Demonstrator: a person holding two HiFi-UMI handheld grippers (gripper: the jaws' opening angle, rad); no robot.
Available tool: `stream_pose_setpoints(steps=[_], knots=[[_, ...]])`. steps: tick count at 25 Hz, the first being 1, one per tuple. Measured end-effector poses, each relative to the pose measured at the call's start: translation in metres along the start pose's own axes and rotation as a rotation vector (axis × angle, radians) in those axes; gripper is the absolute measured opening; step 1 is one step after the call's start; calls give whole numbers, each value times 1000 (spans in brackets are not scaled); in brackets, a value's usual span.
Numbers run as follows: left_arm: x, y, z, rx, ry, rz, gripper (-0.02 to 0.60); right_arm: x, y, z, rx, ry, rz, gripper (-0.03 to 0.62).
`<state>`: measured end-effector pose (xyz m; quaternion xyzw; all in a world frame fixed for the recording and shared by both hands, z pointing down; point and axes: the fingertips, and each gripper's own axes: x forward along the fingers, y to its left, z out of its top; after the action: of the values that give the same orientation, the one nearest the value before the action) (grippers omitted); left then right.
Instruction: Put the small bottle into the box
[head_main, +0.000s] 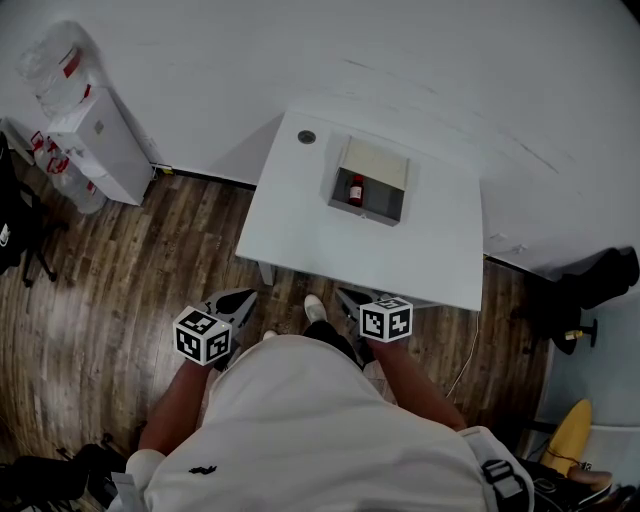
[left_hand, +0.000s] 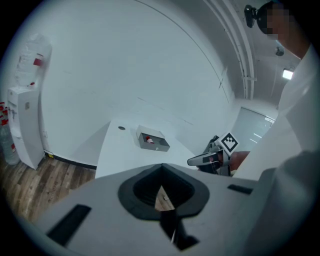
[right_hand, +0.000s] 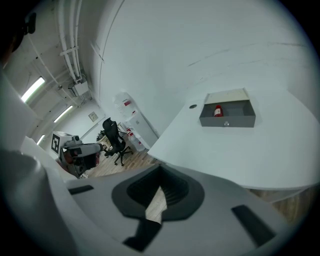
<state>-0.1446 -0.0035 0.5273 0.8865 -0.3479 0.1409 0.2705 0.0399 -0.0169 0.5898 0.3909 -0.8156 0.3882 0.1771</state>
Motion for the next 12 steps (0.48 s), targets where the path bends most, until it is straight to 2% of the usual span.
stream_pose_setpoints(steps=[12], knots=[[6, -3, -8, -5, 23, -13, 6, -6, -3, 4, -42, -10, -26, 5]])
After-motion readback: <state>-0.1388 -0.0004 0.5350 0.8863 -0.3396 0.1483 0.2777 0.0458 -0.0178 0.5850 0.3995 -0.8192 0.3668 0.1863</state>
